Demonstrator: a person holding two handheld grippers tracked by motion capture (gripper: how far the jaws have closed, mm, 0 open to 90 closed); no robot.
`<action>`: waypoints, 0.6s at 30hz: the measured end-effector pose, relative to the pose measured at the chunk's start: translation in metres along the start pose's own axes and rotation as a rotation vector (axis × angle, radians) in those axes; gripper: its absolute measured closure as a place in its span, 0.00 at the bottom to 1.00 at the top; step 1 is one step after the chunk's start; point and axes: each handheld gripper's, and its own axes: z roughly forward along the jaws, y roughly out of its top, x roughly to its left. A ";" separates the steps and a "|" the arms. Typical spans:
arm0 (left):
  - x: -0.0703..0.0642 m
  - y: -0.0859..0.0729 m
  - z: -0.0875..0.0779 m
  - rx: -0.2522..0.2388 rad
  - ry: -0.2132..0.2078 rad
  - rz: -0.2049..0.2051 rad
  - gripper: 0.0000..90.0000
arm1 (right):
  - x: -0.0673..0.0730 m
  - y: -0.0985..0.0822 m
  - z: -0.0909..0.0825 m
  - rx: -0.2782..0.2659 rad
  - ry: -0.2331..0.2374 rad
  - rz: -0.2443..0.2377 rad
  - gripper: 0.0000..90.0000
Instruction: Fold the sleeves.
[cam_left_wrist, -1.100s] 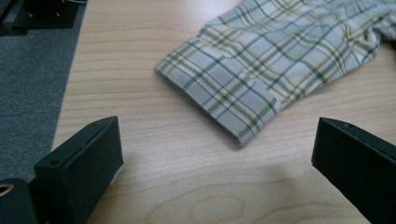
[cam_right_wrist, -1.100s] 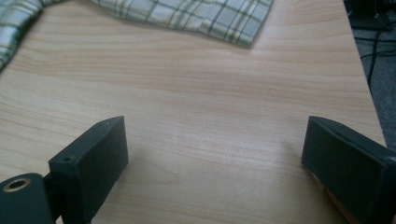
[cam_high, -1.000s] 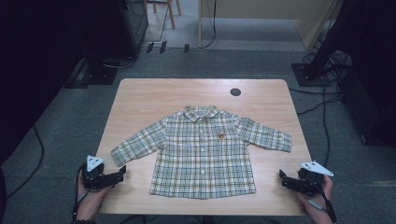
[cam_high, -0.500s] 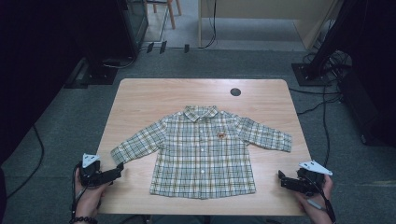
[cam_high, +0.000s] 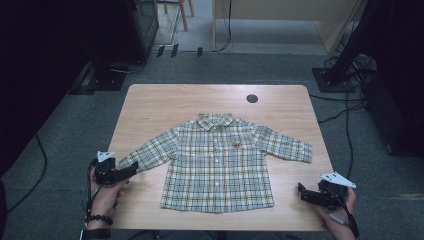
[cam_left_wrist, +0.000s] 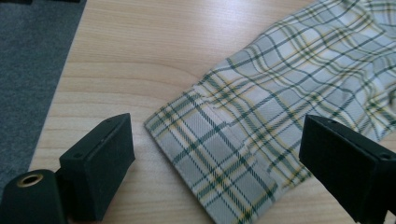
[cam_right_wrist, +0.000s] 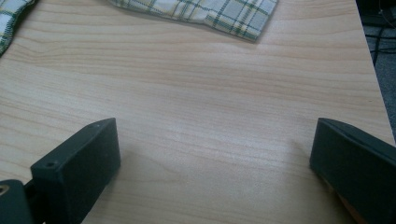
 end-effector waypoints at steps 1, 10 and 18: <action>0.000 0.000 0.000 0.000 0.000 0.000 0.14 | 0.000 0.000 0.000 0.000 0.000 0.000 0.02; -0.006 -0.001 0.007 -0.025 0.065 0.020 0.43 | 0.000 0.000 0.000 0.000 0.000 0.000 0.02; -0.007 0.001 0.009 -0.062 0.028 -0.011 0.83 | 0.000 0.000 0.000 0.000 0.006 -0.004 0.02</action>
